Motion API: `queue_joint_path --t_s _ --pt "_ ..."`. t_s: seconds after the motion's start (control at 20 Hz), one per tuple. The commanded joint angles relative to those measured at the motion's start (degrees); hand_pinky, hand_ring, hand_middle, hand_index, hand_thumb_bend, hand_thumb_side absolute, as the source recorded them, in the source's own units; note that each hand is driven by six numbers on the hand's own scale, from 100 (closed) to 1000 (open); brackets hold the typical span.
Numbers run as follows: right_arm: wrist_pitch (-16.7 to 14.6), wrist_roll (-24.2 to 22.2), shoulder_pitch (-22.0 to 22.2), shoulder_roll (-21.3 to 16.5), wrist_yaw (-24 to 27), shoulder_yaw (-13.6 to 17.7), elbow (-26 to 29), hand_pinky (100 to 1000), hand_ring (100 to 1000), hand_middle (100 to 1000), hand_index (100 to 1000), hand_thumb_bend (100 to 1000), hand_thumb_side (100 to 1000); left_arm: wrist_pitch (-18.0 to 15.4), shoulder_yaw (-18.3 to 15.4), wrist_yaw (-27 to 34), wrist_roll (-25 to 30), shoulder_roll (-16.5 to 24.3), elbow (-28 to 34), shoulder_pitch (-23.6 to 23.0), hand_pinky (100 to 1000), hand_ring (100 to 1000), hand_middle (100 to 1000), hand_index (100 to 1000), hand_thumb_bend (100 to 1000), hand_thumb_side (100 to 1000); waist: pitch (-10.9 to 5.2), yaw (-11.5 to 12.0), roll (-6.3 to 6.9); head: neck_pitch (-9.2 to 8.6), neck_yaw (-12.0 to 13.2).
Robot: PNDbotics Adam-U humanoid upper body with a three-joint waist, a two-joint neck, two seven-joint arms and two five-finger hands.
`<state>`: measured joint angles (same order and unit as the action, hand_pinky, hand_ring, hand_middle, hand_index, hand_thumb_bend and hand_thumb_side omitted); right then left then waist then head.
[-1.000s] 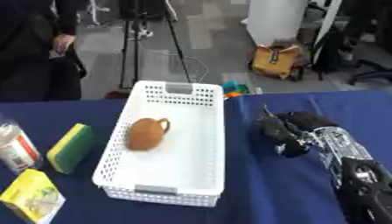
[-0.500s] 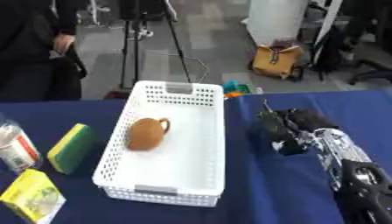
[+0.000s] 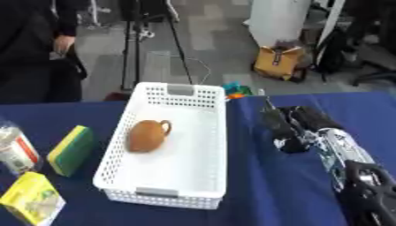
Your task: Pick up objects on the table and place them in the box.
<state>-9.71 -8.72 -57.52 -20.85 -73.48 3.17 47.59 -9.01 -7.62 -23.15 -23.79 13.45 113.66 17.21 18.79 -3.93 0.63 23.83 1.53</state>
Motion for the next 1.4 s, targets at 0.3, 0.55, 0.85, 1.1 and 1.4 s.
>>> queue_joint_path --t_s 0.3,0.55,0.85,1.1,1.4 --pt "-1.0 -0.1 -3.3 -1.6 2.1 0.1 3.6 287 357 221 389 100 380 0.0 0.0 0.1 0.2 0.5 0.9 0.3 879 736 542 723 100 806 -2.09 0.0 -0.26 -0.36 0.0" --pt "-1.7 -0.3 -4.5 -2.2 3.8 -0.7 5.0 289 358 219 376 100 375 -0.1 0.0 0.2 0.2 0.5 0.9 0.3 879 736 543 723 100 806 -2.41 0.0 -0.49 -0.18 0.1" --pt "-3.4 0.0 -7.0 -3.3 6.0 -2.9 7.3 295 362 219 374 100 364 -0.1 0.0 0.2 0.2 0.6 0.9 0.1 879 736 543 723 100 807 -2.58 0.1 -0.80 0.20 0.5" --pt "-5.2 -0.4 -9.3 -3.6 8.4 -5.0 8.8 297 363 219 371 100 358 -0.1 0.1 0.2 0.3 0.7 0.9 0.0 879 737 543 723 100 807 -2.58 0.2 -0.99 0.42 1.0" --pt "-6.6 -1.2 -11.3 -2.7 10.9 -7.1 10.5 299 363 219 370 100 353 -0.1 0.2 0.2 0.4 0.7 0.9 -0.1 880 737 543 723 100 807 -2.64 0.4 -1.05 0.46 2.2"
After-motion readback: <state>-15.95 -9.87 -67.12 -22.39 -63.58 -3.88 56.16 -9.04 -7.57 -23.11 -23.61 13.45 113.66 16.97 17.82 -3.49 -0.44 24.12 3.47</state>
